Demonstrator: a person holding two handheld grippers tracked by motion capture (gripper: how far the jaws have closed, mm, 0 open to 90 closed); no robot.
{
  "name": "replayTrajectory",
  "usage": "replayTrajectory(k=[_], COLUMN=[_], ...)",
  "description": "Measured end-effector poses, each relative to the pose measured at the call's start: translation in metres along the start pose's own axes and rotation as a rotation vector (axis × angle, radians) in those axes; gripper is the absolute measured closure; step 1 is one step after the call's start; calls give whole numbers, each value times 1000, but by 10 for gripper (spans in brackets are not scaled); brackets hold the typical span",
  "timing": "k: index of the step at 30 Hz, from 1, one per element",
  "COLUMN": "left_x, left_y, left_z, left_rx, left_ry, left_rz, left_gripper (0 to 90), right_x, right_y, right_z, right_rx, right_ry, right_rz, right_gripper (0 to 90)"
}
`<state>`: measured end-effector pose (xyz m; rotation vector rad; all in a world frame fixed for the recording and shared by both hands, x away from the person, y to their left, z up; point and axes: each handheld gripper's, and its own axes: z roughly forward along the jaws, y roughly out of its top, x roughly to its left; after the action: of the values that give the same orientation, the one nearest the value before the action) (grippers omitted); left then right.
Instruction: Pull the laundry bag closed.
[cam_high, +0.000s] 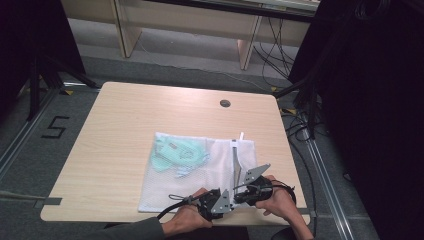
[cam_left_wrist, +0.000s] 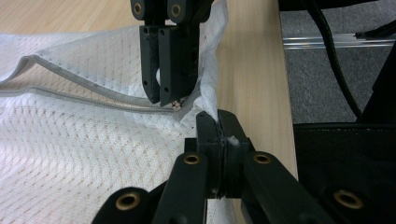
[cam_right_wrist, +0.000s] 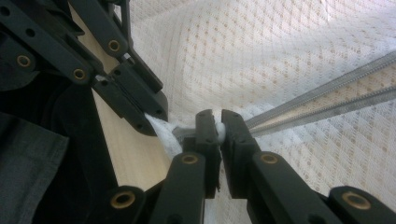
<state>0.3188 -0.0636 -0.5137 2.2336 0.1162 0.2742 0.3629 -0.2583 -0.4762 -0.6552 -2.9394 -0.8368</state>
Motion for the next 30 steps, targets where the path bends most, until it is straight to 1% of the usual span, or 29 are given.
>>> replayTrajectory(k=[1, 2, 3, 4, 5, 6, 7, 8, 9, 10, 11, 13, 14, 15, 16, 17, 18, 19, 20, 21, 22, 23, 24, 25, 26, 27, 28, 29, 30], left_x=[-1, -2, -2, -2, 0, 0, 0, 0, 0, -2, -1, -1, -1, 0, 0, 0, -1, 0, 1, 2, 2, 1, 1, 0, -3, -4, -6, -7, -7], left_y=[0, 0, 0, -1, -1, -1, 0, -1, 0, -1, 0, -1, -1, -1, -1, -1, 0, 0, 0, 0, 0, 0, 0, 1, 1, 3, 5, 6, 7], left_z=[0, 0, 0, 0, -1, -1, -1, -1, -1, 0, 0, 0, -1, -1, -1, -1, -2, -2, -2, -2, -1, -1, -1, -2, -2, -3, -4, -4, -4], left_rx=[1, -4, -5, -10, 3, 2, 1, 2, 0, -13, -6, -14, -1, -1, -9, -12, -16, -14, -10, -11, -16, -13, -14, -8, -23, -25, -36, -36, -35], left_ry=[-8, -8, -5, -5, -10, -11, -2, -2, 1, -3, 5, -2, -9, 0, 6, -1, 1, 3, -2, 3, 9, 1, 7, -8, -12, -13, -13, -21, -20], left_rz=[-16, -14, -4, -9, -3, -5, 9, 4, 14, -10, 12, 6, 7, 17, 18, -1, -6, -1, -4, -3, -7, -11, -5, 2, -13, 2, 4, -10, -6], left_gripper=[889, 889, 889, 889, 890, 889, 890, 890, 890, 890, 890, 890, 890, 890, 890, 889, 889, 889, 889, 889, 889, 889, 889, 889, 889, 889, 889, 889, 889], right_x=[0, -1, -1, -1, -1, -1, 0, 0, 0, 1, 0, 0, 0, -1, 0, 0, 0, -1, -1, -2, -2, -3, -2, -1, -1, -1, -1, -3, -5], right_y=[0, 1, 1, 1, 1, 1, 2, 2, 2, 3, 3, 3, 3, 3, 3, 3, 3, 3, 2, 1, 1, 2, 2, 2, 3, 3, 3, 2, 1], right_z=[0, 1, 1, 1, 1, 1, 1, 1, 1, 2, 2, 1, 1, 1, 1, 0, -1, -2, -3, -4, -6, -6, -6, -5, -4, -4, -4, -4, -4], right_rx=[0, 3, 7, 10, 14, 27, 38, 36, 37, 40, 41, 53, 55, 50, 50, 50, 46, 44, 32, 20, 20, 19, 23, 26, 32, 42, 53, 49, 44], right_ry=[0, 0, 7, 6, 2, 1, 5, 3, 1, 4, 4, 0, 1, -2, -5, -8, -8, -3, -5, -7, -9, -15, -19, -20, -30, -51, -58, -58, -51], right_rz=[-3, -6, -1, 1, 1, 6, 23, 15, 18, 28, 24, 35, 38, 36, 38, 38, 38, 36, 31, 31, 38, 32, 35, 26, 21, 20, 28, 34, 44], right_gripper=[867, 867, 867, 867, 868, 867, 868, 867, 868, 867, 867, 868, 868, 868, 868, 868, 869, 869, 869, 869, 869, 869, 869, 869, 869, 869, 869, 869, 869])
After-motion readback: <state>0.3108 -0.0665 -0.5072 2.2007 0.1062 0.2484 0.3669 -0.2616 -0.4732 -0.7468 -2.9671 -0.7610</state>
